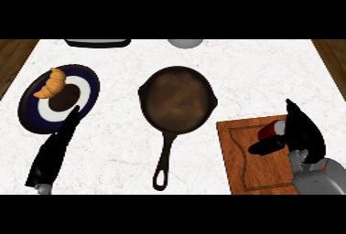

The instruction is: Pick the can from the cutting board and place it in the pan

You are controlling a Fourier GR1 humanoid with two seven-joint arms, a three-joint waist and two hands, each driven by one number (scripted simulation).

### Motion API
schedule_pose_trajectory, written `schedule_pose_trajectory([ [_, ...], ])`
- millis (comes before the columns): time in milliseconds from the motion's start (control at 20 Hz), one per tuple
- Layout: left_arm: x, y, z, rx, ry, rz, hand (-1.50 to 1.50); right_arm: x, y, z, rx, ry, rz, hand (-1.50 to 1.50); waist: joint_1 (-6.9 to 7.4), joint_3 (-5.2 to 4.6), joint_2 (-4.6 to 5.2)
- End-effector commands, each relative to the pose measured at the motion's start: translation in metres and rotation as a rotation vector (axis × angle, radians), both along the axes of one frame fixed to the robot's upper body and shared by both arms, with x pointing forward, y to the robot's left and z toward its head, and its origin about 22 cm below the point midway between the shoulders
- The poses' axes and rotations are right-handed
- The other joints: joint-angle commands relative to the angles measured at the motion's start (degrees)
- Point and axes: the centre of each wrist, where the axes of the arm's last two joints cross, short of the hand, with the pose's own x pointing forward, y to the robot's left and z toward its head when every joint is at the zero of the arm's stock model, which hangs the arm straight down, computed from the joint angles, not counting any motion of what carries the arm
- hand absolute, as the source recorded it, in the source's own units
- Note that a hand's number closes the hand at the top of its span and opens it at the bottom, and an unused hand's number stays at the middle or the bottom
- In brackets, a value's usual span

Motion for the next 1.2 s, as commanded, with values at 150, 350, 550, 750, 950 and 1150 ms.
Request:
schedule_pose_trajectory([
  [150, -0.008, 0.002, -0.003, -0.015, 0.002, 0.003, 0.0, 0.008, 0.015, -0.014, -0.045, 0.2, -0.189, -1.5, -0.65, 0.04, -0.16],
  [350, 0.003, 0.005, 0.015, 0.009, -0.001, 0.018, 0.0, 0.021, 0.021, -0.015, -0.03, 0.229, -0.194, -1.5, -0.4, 0.15, -0.08],
  [550, 0.009, 0.006, 0.01, 0.004, -0.007, 0.013, 0.0, 0.026, 0.029, -0.014, -0.047, 0.242, -0.181, -1.5, -0.91, 0.09, -0.03],
  [750, -0.012, -0.003, 0.001, 0.006, 0.003, 0.013, 0.0, 0.022, 0.023, -0.029, -0.039, 0.253, -0.205, -1.5, -0.48, 0.18, -0.11],
  [950, -0.003, 0.01, 0.007, -0.003, 0.008, 0.013, 0.0, 0.028, 0.027, -0.031, -0.045, 0.259, -0.211, -1.5, -0.57, 0.17, -0.03],
  [1150, 0.006, 0.007, 0.005, -0.014, 0.001, 0.008, 0.0, 0.027, 0.022, -0.041, -0.044, 0.251, -0.208, -1.5, -0.83, 0.17, 0.07],
])
